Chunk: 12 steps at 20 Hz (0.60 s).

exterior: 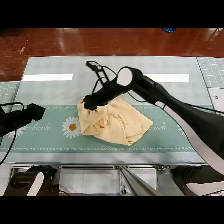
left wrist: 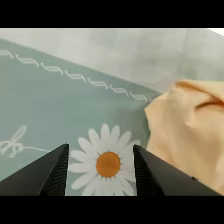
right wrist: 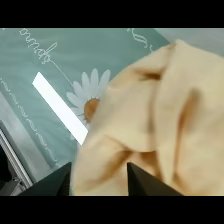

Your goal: Fold the shirts.

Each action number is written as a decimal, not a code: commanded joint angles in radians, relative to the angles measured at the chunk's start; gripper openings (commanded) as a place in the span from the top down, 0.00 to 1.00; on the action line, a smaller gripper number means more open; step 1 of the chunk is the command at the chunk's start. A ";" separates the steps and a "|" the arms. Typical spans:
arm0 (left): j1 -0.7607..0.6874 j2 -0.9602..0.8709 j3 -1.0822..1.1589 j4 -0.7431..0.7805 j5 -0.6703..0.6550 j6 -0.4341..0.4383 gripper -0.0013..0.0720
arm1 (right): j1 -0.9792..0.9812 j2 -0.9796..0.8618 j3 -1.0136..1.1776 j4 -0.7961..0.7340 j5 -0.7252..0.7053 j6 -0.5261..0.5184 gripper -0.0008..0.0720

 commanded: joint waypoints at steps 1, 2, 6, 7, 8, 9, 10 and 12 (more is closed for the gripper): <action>0.002 0.000 -0.046 -0.138 -0.048 0.024 0.30 | -0.185 0.021 0.006 0.039 0.079 -0.040 0.43; 0.002 0.000 -0.062 -0.180 -0.067 0.039 0.30 | -0.280 0.064 0.006 0.020 0.088 -0.045 0.43; 0.003 -0.043 -0.156 -0.278 -0.057 0.042 0.30 | -0.642 0.236 -0.088 -0.127 0.159 -0.024 0.43; 0.006 -0.079 -0.169 -0.356 -0.034 0.089 0.30 | -0.713 0.282 -0.159 -0.142 0.163 -0.035 0.43; 0.006 -0.132 -0.172 -0.478 -0.010 0.192 0.30 | -0.771 0.325 -0.237 -0.144 0.161 -0.047 0.43; 0.006 -0.191 -0.172 -0.586 0.002 0.270 0.30 | -0.825 0.372 -0.330 -0.142 0.154 -0.066 0.43; 0.006 -0.261 -0.171 -0.658 0.006 0.341 0.30 | -0.869 0.420 -0.427 -0.142 0.138 -0.089 0.43; 0.005 -0.404 -0.172 -0.701 -0.019 0.409 0.30 | -0.936 0.502 -0.591 -0.142 0.105 -0.122 0.43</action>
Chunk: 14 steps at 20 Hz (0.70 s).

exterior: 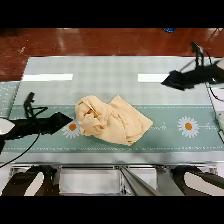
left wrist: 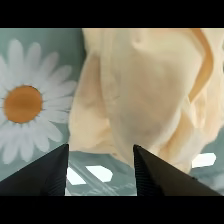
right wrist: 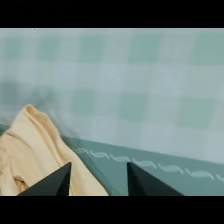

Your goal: Fold the shirts.

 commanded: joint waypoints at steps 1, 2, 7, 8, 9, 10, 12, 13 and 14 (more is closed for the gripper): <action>0.000 -0.233 -0.011 -0.214 -0.026 0.192 0.30 | -0.162 0.153 -0.283 -0.020 -0.032 -0.068 0.43; 0.000 -0.302 -0.010 -0.301 -0.030 0.269 0.32 | -0.188 0.182 -0.346 -0.020 -0.030 -0.089 0.43; 0.000 -0.494 -0.001 -0.825 -0.092 0.683 0.37 | -0.224 0.275 -0.584 0.022 -0.059 -0.094 0.43; 0.000 -0.510 0.005 -0.825 -0.126 0.709 0.37 | -0.225 0.275 -0.623 0.028 -0.060 -0.095 0.43; 0.000 -0.520 0.007 -0.826 -0.164 0.739 0.37 | -0.225 0.275 -0.662 0.028 -0.071 -0.095 0.43; 0.000 -0.521 0.006 -0.824 -0.182 0.754 0.37 | -0.225 0.275 -0.690 0.034 -0.084 -0.095 0.43; -0.014 -0.522 0.006 -0.810 -0.143 0.753 0.35 | -0.225 0.275 -0.723 0.060 -0.097 -0.105 0.43; -0.025 -0.522 0.006 -0.810 -0.106 0.753 0.35 | -0.225 0.275 -0.727 0.070 -0.096 -0.109 0.43; -0.039 -0.522 0.007 -0.811 -0.055 0.753 0.35 | -0.225 0.275 -0.727 0.077 -0.096 -0.113 0.43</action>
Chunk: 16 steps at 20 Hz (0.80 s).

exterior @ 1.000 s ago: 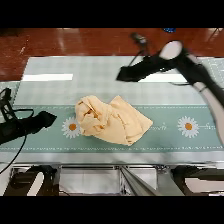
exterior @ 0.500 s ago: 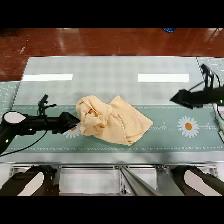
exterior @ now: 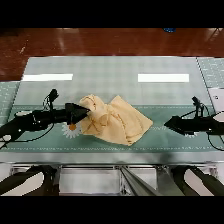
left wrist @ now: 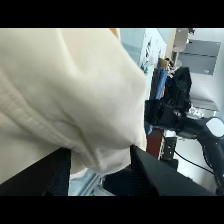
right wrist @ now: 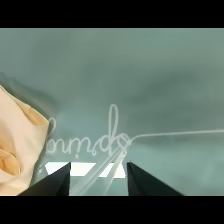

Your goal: Fold the shirts.

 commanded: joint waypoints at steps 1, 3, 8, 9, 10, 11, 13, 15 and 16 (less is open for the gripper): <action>-0.033 -0.015 0.002 -0.036 0.103 0.049 0.35 | -0.002 0.005 -0.043 0.035 -0.012 -0.013 0.43; -0.057 -0.015 0.007 -0.037 0.188 0.048 0.35 | -0.002 0.005 -0.043 0.035 -0.004 -0.013 0.43; -0.156 -0.020 0.087 -0.039 0.351 0.031 0.88 | -0.002 0.005 -0.043 0.035 0.026 -0.012 0.43; -0.166 -0.027 0.108 -0.039 0.354 0.034 0.95 | -0.002 0.005 -0.045 0.037 0.043 -0.012 0.43; -0.167 -0.031 0.124 -0.039 0.351 0.034 0.95 | -0.002 0.005 -0.056 0.052 0.056 -0.012 0.43; -0.167 -0.030 0.135 -0.039 0.346 0.034 0.95 | -0.002 0.005 -0.074 0.072 0.057 -0.013 0.43; -0.161 -0.030 0.145 -0.037 0.335 0.030 0.95 | -0.002 0.005 -0.111 0.120 0.057 -0.024 0.43; -0.161 -0.030 0.144 -0.032 0.335 0.030 0.95 | 0.002 0.004 -0.131 0.204 0.051 -0.059 0.43; -0.162 -0.030 0.144 -0.032 0.335 0.031 0.95 | 0.030 0.002 -0.130 0.217 0.032 -0.060 0.43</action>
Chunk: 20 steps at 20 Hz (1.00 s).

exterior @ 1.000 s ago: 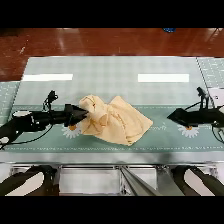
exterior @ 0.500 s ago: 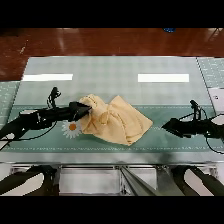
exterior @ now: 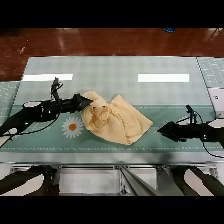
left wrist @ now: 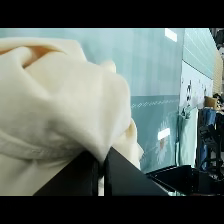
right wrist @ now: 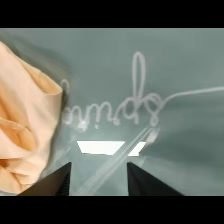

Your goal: Fold the shirts.

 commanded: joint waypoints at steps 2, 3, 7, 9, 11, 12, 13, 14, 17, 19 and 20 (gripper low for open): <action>-0.004 -0.001 0.010 0.005 0.009 -0.003 0.95 | 0.136 -0.031 -0.019 0.122 -0.115 -0.001 0.43; -0.004 -0.001 0.010 0.005 0.003 -0.002 0.95 | 0.192 -0.058 -0.009 0.143 -0.175 0.012 0.43; -0.004 -0.001 0.010 0.005 -0.040 -0.002 0.95 | 0.349 -0.254 0.138 0.167 -0.262 0.040 0.43; -0.004 0.000 0.010 0.005 -0.043 -0.002 0.95 | 0.395 -0.359 0.216 0.181 -0.232 0.043 0.62; -0.004 0.001 0.011 -0.001 -0.047 -0.003 0.95 | 0.447 -0.415 0.306 0.219 -0.172 -0.041 0.96; 0.003 0.002 0.016 -0.004 -0.060 -0.006 0.95 | 0.456 -0.417 0.364 0.203 -0.143 -0.038 0.96; 0.023 0.006 0.033 -0.003 -0.087 -0.011 0.95 | 0.448 -0.408 0.435 0.175 -0.103 -0.031 0.97; 0.061 0.018 0.063 -0.003 -0.134 -0.011 0.95 | 0.427 -0.393 0.528 0.120 -0.055 -0.002 0.97; 0.217 0.095 0.201 0.032 -0.227 -0.092 0.96 | 0.321 -0.298 0.842 -0.029 0.047 0.090 0.97; 0.322 0.159 0.341 0.176 -0.244 -0.237 0.96 | 0.245 -0.231 1.067 -0.080 0.084 0.119 0.97; 0.365 0.187 0.433 0.294 -0.273 -0.327 0.96 | 0.209 -0.201 1.183 -0.095 0.101 0.125 0.97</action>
